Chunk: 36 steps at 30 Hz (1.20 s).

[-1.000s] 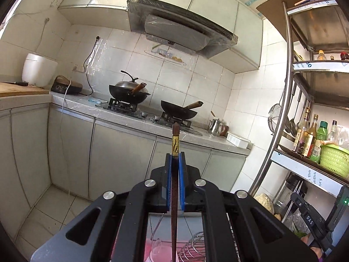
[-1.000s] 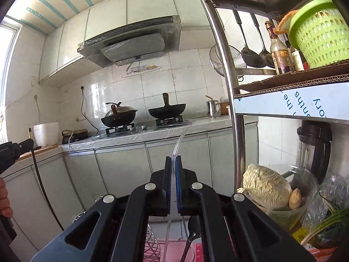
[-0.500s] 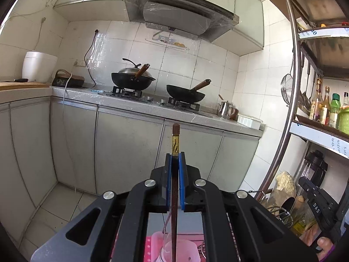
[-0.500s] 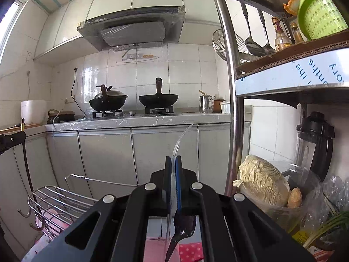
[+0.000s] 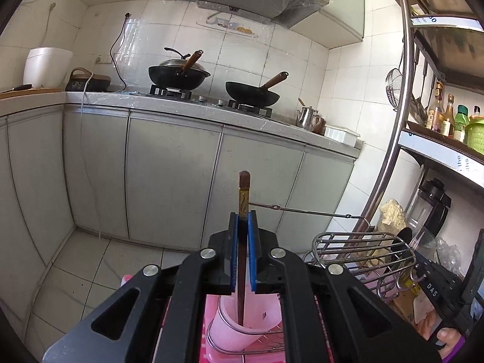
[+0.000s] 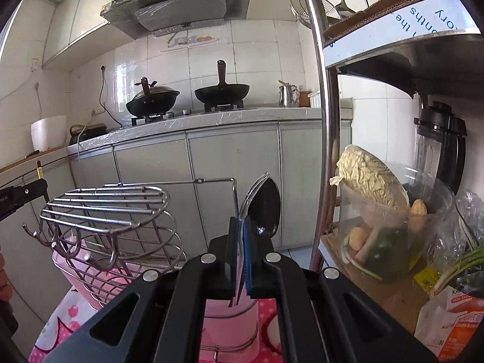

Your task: Organize utensils

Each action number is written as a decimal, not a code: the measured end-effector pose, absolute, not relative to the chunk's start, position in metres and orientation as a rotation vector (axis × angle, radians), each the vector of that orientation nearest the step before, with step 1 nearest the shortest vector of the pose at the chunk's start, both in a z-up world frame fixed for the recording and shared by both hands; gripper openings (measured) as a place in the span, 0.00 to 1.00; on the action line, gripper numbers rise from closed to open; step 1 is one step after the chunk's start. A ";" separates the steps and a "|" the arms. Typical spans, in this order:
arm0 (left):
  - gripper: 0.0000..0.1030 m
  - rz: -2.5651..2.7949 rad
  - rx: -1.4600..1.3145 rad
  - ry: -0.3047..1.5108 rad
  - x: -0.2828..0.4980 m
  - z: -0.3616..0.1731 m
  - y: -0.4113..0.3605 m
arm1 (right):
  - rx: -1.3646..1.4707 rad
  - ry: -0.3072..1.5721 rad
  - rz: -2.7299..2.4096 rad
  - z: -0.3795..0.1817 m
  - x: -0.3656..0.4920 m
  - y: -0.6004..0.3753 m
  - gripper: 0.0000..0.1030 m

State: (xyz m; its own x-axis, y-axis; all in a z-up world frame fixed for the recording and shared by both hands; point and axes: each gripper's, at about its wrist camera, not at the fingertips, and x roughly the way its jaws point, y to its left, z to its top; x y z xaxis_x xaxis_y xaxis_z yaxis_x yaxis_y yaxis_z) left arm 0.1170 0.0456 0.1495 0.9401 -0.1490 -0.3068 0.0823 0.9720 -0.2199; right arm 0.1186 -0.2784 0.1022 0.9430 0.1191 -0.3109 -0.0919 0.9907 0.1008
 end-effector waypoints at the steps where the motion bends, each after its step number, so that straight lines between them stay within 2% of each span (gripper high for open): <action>1: 0.05 -0.122 -0.207 0.333 0.117 0.150 0.046 | 0.081 0.343 0.111 0.100 0.120 -0.278 0.03; 4: 0.06 -0.129 -0.214 0.358 0.118 0.153 0.047 | 0.087 0.380 0.127 0.096 0.122 -0.277 0.05; 5: 0.11 -0.135 -0.222 0.370 0.118 0.154 0.048 | 0.088 0.389 0.128 0.096 0.123 -0.277 0.07; 6: 0.15 -0.134 -0.228 0.376 0.118 0.155 0.049 | 0.089 0.396 0.131 0.096 0.123 -0.277 0.17; 7: 0.27 -0.131 -0.233 0.376 0.117 0.157 0.050 | 0.093 0.399 0.132 0.097 0.122 -0.278 0.29; 8: 0.36 -0.123 -0.236 0.368 0.115 0.158 0.051 | 0.101 0.397 0.134 0.098 0.121 -0.280 0.33; 10: 0.39 -0.113 -0.232 0.346 0.110 0.164 0.051 | 0.113 0.391 0.135 0.102 0.117 -0.282 0.37; 20: 0.42 -0.107 -0.224 0.279 0.075 0.193 0.054 | 0.134 0.378 0.128 0.117 0.089 -0.294 0.38; 25: 0.42 -0.137 -0.220 0.306 0.052 0.191 0.049 | 0.150 0.418 0.157 0.114 0.065 -0.294 0.38; 30: 0.42 -0.179 -0.223 0.430 0.035 0.164 0.039 | 0.177 0.523 0.218 0.096 0.047 -0.285 0.38; 36: 0.42 -0.221 -0.273 0.682 0.031 0.104 0.032 | 0.230 0.702 0.308 0.061 0.039 -0.270 0.38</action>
State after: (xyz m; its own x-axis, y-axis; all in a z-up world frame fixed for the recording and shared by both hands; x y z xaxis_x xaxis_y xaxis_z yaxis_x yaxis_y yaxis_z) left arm 0.0308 0.0321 0.1040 0.7551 -0.2883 -0.5888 0.1113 0.9414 -0.3183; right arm 0.0386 -0.2696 0.0614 0.7216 0.3526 -0.5958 -0.1993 0.9300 0.3089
